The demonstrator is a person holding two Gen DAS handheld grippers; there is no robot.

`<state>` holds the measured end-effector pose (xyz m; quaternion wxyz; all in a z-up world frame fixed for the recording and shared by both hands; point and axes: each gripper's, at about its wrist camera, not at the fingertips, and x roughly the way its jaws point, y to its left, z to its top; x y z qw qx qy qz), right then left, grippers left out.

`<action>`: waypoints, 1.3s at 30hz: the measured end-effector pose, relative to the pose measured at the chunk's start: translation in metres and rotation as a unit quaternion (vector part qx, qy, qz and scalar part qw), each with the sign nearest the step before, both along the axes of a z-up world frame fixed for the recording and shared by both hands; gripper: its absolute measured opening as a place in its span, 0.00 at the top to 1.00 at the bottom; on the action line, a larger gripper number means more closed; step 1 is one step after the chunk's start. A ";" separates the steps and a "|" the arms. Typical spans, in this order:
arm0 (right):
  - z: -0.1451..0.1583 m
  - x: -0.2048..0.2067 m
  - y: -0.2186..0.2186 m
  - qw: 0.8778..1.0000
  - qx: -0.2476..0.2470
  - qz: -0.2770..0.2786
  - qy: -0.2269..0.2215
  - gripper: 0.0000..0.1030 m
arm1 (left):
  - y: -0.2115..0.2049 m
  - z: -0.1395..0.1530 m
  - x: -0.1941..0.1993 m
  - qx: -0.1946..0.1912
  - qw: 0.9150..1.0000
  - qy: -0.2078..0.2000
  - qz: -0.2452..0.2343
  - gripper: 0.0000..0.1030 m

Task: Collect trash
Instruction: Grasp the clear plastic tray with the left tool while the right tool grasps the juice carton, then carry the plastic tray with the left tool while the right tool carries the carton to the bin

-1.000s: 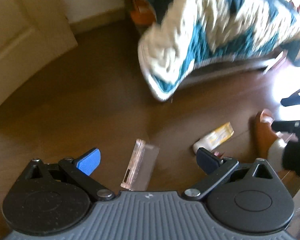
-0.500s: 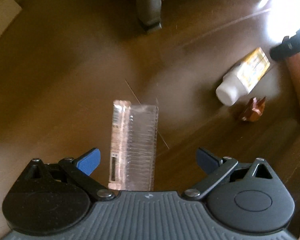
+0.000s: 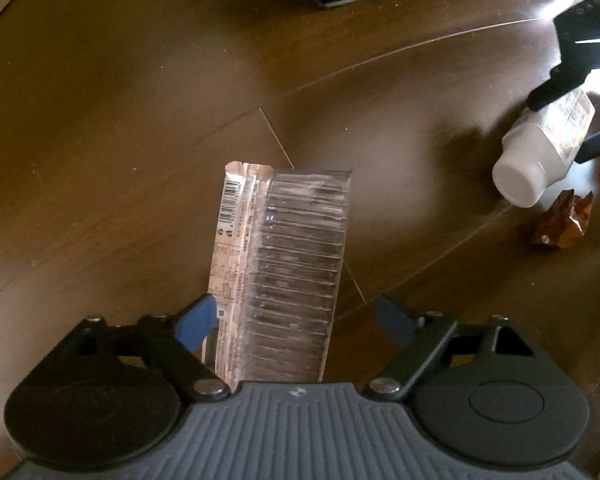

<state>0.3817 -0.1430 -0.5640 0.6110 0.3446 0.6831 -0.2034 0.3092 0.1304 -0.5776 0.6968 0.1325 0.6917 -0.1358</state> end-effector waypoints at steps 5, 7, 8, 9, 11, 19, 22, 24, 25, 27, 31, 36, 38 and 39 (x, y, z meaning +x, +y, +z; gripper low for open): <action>0.005 0.005 0.007 0.999 -0.014 0.032 -0.005 0.45 | -0.007 -0.004 -0.003 0.015 1.000 -0.007 -0.016 0.47; 0.009 0.008 0.008 0.999 -0.025 0.040 -0.010 0.45 | -0.013 -0.003 -0.006 0.021 1.000 -0.010 -0.016 0.56; 0.010 0.009 0.009 0.999 -0.026 0.045 -0.014 0.46 | -0.014 -0.003 -0.006 0.025 1.000 -0.009 -0.017 0.59; 0.013 0.011 0.009 0.998 -0.026 0.052 -0.019 0.46 | -0.015 -0.003 -0.005 0.029 0.999 -0.011 -0.017 0.60; 0.022 0.012 0.011 0.997 -0.030 0.068 -0.030 0.47 | -0.018 -0.001 -0.005 0.031 0.999 -0.015 -0.016 0.60; 0.084 0.011 0.013 0.985 -0.061 0.143 -0.077 0.47 | -0.028 0.020 0.000 0.027 1.000 0.002 -0.008 0.61; 0.117 0.004 0.013 0.977 -0.068 0.178 -0.096 0.48 | -0.035 0.040 0.006 0.019 1.000 0.001 -0.002 0.61; 0.143 0.000 0.014 0.969 -0.077 0.208 -0.113 0.48 | -0.039 0.057 0.007 0.012 1.000 -0.001 0.002 0.61; 0.154 -0.001 0.014 0.966 -0.076 0.216 -0.122 0.48 | -0.042 0.068 0.008 0.011 1.000 -0.002 0.004 0.61; 0.184 -0.008 0.012 0.958 -0.079 0.237 -0.138 0.48 | -0.048 0.091 0.009 0.004 1.000 -0.007 0.006 0.61; 0.249 -0.024 0.015 0.938 -0.084 0.277 -0.188 0.48 | -0.059 0.145 0.007 -0.011 1.000 -0.021 0.001 0.61; 0.324 -0.056 0.011 0.917 -0.080 0.302 -0.249 0.48 | -0.078 0.231 -0.008 -0.025 0.998 -0.058 0.004 0.61; 0.350 -0.069 0.010 0.905 -0.085 0.317 -0.270 0.48 | -0.081 0.262 -0.014 -0.030 0.997 -0.074 0.011 0.61; 0.361 -0.077 0.010 0.899 -0.088 0.324 -0.282 0.48 | -0.084 0.278 -0.018 -0.032 0.996 -0.084 0.019 0.61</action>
